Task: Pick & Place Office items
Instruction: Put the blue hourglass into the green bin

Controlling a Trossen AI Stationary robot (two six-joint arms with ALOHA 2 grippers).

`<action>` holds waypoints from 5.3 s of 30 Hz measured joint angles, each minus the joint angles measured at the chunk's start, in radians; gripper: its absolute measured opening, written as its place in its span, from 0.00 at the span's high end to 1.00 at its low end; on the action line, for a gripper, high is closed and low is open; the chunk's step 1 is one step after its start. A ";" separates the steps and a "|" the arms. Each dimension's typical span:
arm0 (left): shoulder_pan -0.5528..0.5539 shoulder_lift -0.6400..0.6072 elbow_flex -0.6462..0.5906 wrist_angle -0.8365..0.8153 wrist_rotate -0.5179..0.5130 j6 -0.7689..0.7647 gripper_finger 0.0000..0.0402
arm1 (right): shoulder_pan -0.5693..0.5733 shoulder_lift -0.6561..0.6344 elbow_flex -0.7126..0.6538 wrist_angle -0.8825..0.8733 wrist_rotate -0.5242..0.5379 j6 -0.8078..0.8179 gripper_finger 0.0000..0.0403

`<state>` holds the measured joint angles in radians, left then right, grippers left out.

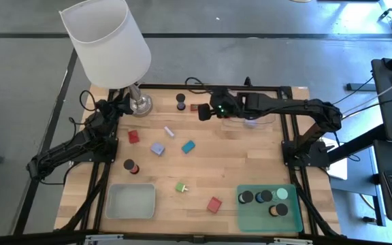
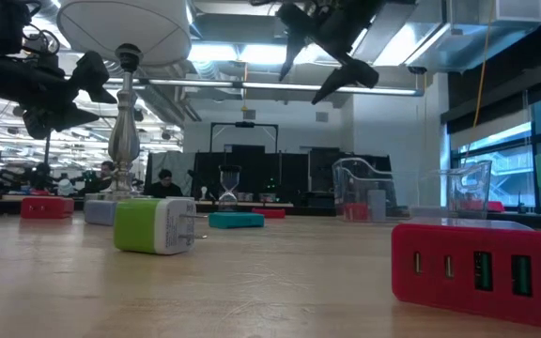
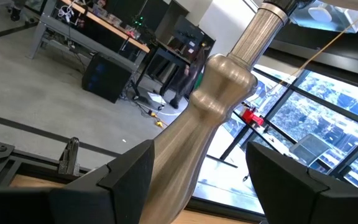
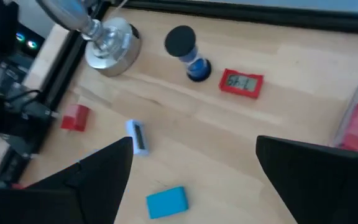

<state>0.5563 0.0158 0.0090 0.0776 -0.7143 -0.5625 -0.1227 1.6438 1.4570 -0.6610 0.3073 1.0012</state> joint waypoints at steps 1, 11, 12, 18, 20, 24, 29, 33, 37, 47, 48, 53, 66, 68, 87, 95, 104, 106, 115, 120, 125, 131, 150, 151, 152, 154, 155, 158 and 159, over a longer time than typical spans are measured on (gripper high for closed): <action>0.000 0.000 0.000 0.000 0.000 0.000 0.38 | 0.007 0.003 0.000 0.005 -0.001 0.013 0.15; 0.000 0.000 0.000 0.000 0.000 0.000 0.38 | 0.073 0.004 0.000 0.163 -0.042 0.009 0.15; 0.000 0.000 0.000 0.000 0.000 0.000 0.38 | 0.074 0.004 0.000 0.184 -0.053 0.006 0.15; 0.000 0.000 0.000 0.000 0.000 0.000 0.38 | 0.073 0.004 0.000 0.301 -0.060 -0.002 0.15; 0.000 0.000 0.000 0.000 0.000 0.000 0.38 | 0.070 0.004 0.000 0.357 -0.034 -0.047 0.15; 0.000 0.000 0.000 0.000 0.000 0.000 0.38 | 0.070 0.020 0.000 0.471 0.104 -0.194 0.15; 0.000 0.000 0.000 0.000 0.000 0.000 0.38 | 0.068 0.095 -0.001 0.583 0.240 -0.284 0.14; 0.000 0.000 0.000 0.000 0.000 0.000 0.38 | 0.051 0.169 -0.001 0.645 0.250 -0.283 0.08; 0.000 0.000 0.000 -0.001 0.000 0.000 0.38 | 0.030 0.229 -0.001 0.651 0.261 -0.283 0.02; 0.000 0.000 0.000 0.000 0.000 0.000 0.38 | 0.020 0.268 -0.001 0.569 0.281 -0.283 0.04; 0.000 0.000 0.000 0.000 0.000 0.000 0.38 | 0.020 0.268 -0.001 0.562 0.281 -0.284 0.04; 0.000 0.000 0.000 0.000 0.000 0.000 0.38 | 0.003 0.268 -0.001 0.582 0.261 -0.351 0.05; 0.000 0.000 0.000 0.000 0.000 0.000 0.38 | -0.122 0.275 -0.001 0.629 0.083 -0.528 0.05; 0.000 0.000 0.000 0.000 0.000 0.000 0.38 | -0.140 0.275 -0.001 0.639 0.052 -0.565 0.05; 0.000 0.000 0.000 0.000 0.000 0.000 0.38 | -0.144 0.291 -0.001 0.654 0.067 -0.522 0.05; 0.000 0.000 0.000 0.000 0.000 0.000 0.38 | -0.096 0.324 -0.001 0.701 0.113 -0.543 0.05; 0.000 0.000 0.000 0.000 0.000 0.000 0.38 | -0.051 0.452 0.050 0.803 0.200 -0.695 0.05; 0.000 0.000 0.000 0.000 0.000 0.000 0.38 | -0.050 0.490 0.084 0.795 0.225 -0.733 0.05; 0.000 0.000 0.000 0.000 0.000 0.000 0.38 | -0.058 0.538 0.155 0.706 0.212 -0.697 0.05; 0.000 0.000 0.000 0.000 0.000 0.000 0.38 | -0.058 0.533 0.174 0.515 0.243 -0.525 0.05; 0.000 0.000 0.000 0.000 0.000 0.000 0.38 | -0.075 0.530 0.300 0.273 0.187 -0.406 0.05; 0.000 0.000 0.000 0.000 0.000 0.000 0.38 | -0.156 0.530 0.392 0.147 0.058 -0.366 0.05; 0.000 0.000 0.000 0.000 -0.001 0.000 0.38 | -0.218 0.547 0.486 0.105 -0.051 -0.405 0.05; 0.000 0.000 0.000 0.000 -0.001 0.000 0.38 | -0.216 0.551 0.484 0.105 -0.033 -0.436 0.05; 0.000 0.000 0.000 0.000 0.000 0.000 0.38 | -0.213 0.563 0.485 0.129 -0.030 -0.462 0.05; 0.000 0.000 0.000 0.000 0.000 0.000 0.38 | -0.212 0.576 0.485 0.155 -0.043 -0.485 0.05; 0.000 0.000 0.000 0.000 0.000 0.000 0.38 | -0.212 0.583 0.484 0.157 -0.050 -0.488 0.05; 0.000 0.000 0.000 0.000 0.000 0.000 0.38 | -0.207 0.598 0.484 0.166 -0.061 -0.514 0.05; 0.000 0.000 0.000 0.000 -0.001 0.000 0.38 | -0.205 0.598 0.483 0.167 -0.056 -0.524 0.05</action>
<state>0.5562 0.0156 0.0090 0.0773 -0.7151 -0.5621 -0.3276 2.2421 1.9404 -0.4938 0.2508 0.4772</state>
